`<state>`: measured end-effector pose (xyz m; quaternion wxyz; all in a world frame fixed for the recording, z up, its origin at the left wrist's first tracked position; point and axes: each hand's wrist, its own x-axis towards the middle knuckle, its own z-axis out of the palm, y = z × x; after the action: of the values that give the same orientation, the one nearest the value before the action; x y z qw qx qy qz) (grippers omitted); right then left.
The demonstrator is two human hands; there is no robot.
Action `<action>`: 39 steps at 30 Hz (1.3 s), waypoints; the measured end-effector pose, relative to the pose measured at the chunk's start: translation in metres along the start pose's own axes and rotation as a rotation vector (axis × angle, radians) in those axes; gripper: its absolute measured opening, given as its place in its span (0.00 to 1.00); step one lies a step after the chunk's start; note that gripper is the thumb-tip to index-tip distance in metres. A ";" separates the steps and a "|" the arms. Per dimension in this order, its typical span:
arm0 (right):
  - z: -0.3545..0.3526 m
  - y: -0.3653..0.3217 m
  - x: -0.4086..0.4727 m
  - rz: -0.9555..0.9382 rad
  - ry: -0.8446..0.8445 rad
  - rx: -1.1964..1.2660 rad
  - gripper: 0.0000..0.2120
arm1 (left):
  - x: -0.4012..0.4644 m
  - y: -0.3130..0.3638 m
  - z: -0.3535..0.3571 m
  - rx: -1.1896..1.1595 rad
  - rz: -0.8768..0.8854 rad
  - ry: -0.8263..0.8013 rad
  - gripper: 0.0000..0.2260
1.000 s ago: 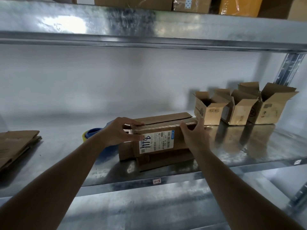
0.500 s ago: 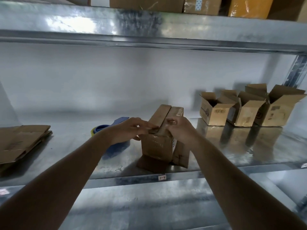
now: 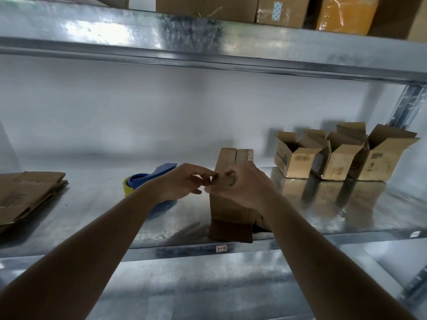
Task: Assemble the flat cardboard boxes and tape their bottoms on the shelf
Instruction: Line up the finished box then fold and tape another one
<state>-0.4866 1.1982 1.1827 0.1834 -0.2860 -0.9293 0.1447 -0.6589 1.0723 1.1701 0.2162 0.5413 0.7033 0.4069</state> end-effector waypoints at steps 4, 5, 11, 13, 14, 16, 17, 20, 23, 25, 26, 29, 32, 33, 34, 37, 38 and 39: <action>0.004 0.002 -0.013 0.021 0.030 -0.190 0.42 | 0.007 -0.009 0.001 -0.050 -0.018 0.015 0.22; 0.005 0.000 -0.015 0.010 0.060 -0.220 0.41 | 0.008 -0.011 0.002 -0.044 -0.009 0.000 0.22; 0.001 -0.014 -0.020 0.015 0.135 -0.291 0.26 | 0.019 -0.018 0.008 0.103 -0.031 -0.027 0.25; 0.002 -0.008 -0.020 0.018 0.159 -0.283 0.24 | 0.021 -0.025 0.010 0.249 -0.029 -0.031 0.24; 0.003 -0.004 -0.020 0.025 0.158 -0.289 0.24 | 0.022 -0.027 0.011 0.292 -0.031 -0.027 0.23; 0.001 0.006 -0.019 0.039 0.126 -0.302 0.25 | 0.025 -0.031 0.014 0.314 -0.045 -0.033 0.22; 0.000 0.010 -0.019 0.050 0.106 -0.310 0.25 | 0.026 -0.032 0.017 0.317 -0.053 -0.042 0.22; -0.005 0.023 -0.018 0.065 0.064 -0.327 0.24 | 0.032 -0.032 0.026 0.347 -0.085 -0.061 0.23; -0.008 0.035 -0.022 0.033 0.014 -0.317 0.21 | 0.040 -0.030 0.032 0.424 -0.083 -0.037 0.24; -0.014 0.042 -0.025 0.013 -0.028 -0.322 0.20 | 0.046 -0.028 0.034 0.472 -0.065 0.024 0.24; -0.018 0.044 -0.027 0.014 -0.045 -0.333 0.19 | 0.048 -0.028 0.035 0.496 -0.051 0.057 0.23; -0.029 0.049 -0.032 0.072 -0.075 -0.438 0.27 | 0.053 -0.032 0.038 0.538 -0.044 0.115 0.15; -0.030 0.052 -0.035 0.172 -0.040 -0.588 0.33 | 0.056 -0.038 0.039 0.554 -0.108 0.129 0.09; -0.028 0.054 -0.035 0.196 -0.036 -0.594 0.34 | 0.056 -0.039 0.039 0.557 -0.118 0.119 0.08; -0.025 0.055 -0.034 0.209 -0.037 -0.581 0.35 | 0.055 -0.040 0.039 0.556 -0.122 0.105 0.08; -0.016 0.062 -0.030 0.187 0.034 -0.505 0.34 | 0.054 -0.043 0.041 0.538 -0.122 0.076 0.11; -0.014 0.066 -0.029 0.173 0.085 -0.480 0.32 | 0.053 -0.044 0.042 0.536 -0.119 0.076 0.12; -0.011 0.069 -0.028 0.158 0.131 -0.462 0.29 | 0.053 -0.046 0.042 0.538 -0.111 0.080 0.13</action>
<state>-0.4268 1.2385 1.1596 0.1612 -0.4007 -0.8986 -0.0767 -0.6712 1.1323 1.1163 0.0587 0.5233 0.8228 0.2139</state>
